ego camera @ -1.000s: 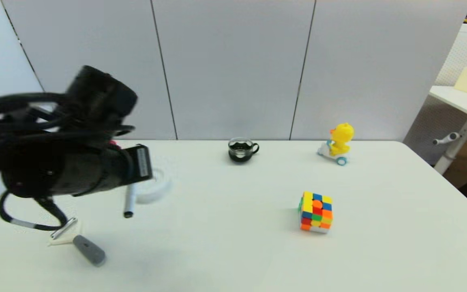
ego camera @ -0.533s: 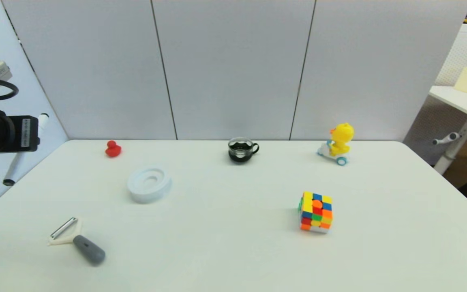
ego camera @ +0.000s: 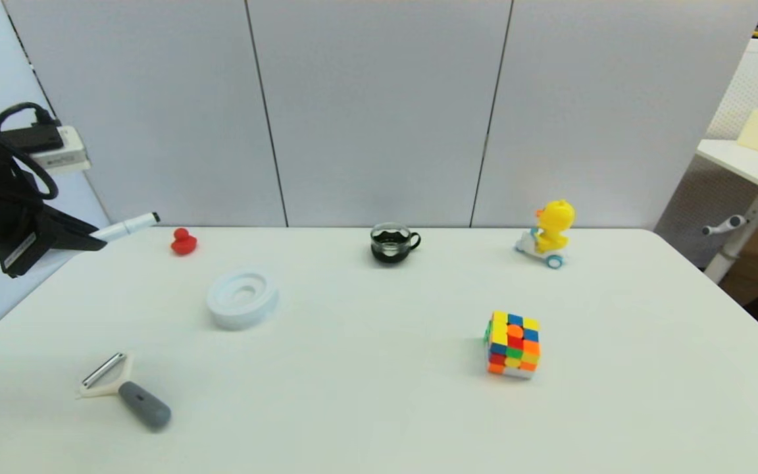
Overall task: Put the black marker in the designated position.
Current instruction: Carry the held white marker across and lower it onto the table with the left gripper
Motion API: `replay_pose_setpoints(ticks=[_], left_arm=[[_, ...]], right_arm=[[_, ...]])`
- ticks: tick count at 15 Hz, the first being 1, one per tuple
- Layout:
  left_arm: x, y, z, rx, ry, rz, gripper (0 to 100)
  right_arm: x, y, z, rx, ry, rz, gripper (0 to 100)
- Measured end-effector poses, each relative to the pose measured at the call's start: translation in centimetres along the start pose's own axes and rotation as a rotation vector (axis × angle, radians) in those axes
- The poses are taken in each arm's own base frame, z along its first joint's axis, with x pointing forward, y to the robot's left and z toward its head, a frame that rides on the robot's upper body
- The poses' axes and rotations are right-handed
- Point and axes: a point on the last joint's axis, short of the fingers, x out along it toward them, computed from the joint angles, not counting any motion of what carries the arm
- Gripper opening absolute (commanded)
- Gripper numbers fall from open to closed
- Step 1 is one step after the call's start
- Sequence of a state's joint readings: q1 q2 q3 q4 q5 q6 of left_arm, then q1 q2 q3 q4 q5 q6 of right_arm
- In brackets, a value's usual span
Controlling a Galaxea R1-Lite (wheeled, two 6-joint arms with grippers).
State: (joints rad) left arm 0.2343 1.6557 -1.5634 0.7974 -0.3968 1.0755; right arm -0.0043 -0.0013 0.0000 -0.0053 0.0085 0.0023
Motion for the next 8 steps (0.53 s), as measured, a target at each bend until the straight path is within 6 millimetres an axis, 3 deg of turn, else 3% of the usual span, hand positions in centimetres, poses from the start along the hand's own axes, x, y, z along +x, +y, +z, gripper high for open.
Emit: replay_pose_setpoints(ticks=[4, 8], left_arm=[[3.7, 1.5, -1.9, 0.347, -0.042, -0.184, 0], [6.0, 4.4, -1.9, 0.521, -0.074, -0.158, 0]], right_arm=[[0.0, 0.0, 0.0, 0.0, 0.0, 0.0, 100], [0.0, 0.0, 0.0, 0.0, 0.0, 0.0, 100]])
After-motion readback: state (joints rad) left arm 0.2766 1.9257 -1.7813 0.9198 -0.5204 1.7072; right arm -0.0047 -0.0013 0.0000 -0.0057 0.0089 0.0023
